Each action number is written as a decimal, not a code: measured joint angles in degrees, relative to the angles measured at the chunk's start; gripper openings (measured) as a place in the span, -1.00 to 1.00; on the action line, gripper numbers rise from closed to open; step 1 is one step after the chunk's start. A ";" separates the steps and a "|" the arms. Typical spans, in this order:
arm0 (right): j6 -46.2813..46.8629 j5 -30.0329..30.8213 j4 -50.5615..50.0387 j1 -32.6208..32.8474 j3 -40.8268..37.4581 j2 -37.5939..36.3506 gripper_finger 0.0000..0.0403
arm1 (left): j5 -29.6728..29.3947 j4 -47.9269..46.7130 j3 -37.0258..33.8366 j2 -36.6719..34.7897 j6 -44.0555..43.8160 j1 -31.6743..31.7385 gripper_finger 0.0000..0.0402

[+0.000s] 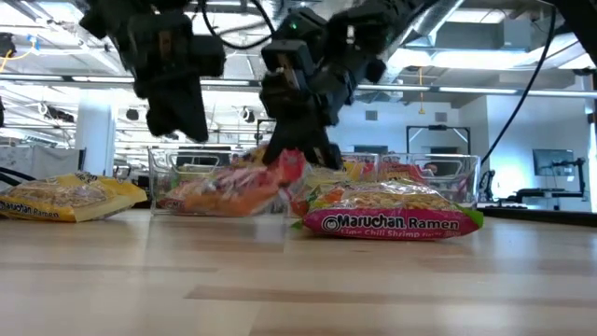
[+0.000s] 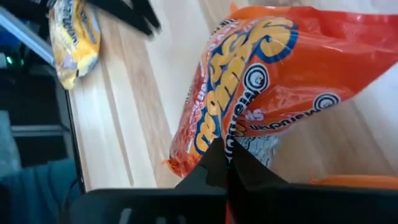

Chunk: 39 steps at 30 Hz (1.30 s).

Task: Sort Maruchan noodles
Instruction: Put the red noodle pack into the right transparent bin

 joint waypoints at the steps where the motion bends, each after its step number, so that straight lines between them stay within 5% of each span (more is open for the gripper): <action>1: -1.44 0.05 -2.41 0.13 1.60 0.00 -0.98 | -0.37 -0.63 0.00 -1.52 0.21 0.00 -1.00; 6: -10.09 0.74 -16.09 0.85 10.30 0.00 -0.98 | -2.15 -1.00 0.00 -8.17 0.20 -0.02 -1.00; 19: -36.32 20.71 -51.98 0.24 31.38 -0.11 -0.98 | -6.18 -1.53 0.02 -16.19 0.17 -0.04 -1.00; 25: -43.01 31.00 -62.22 -2.00 32.17 -0.92 -0.98 | -6.05 -2.17 0.02 -16.09 -1.31 -0.02 -1.00; 34: -46.82 34.71 -68.01 -7.31 32.16 -9.77 -0.98 | -6.44 -2.52 0.02 -16.09 -2.87 -0.02 -1.00; 39: -51.51 36.31 -65.16 -11.98 25.99 -18.92 -0.98 | -6.45 -2.75 0.00 -16.07 -2.86 -0.02 -1.00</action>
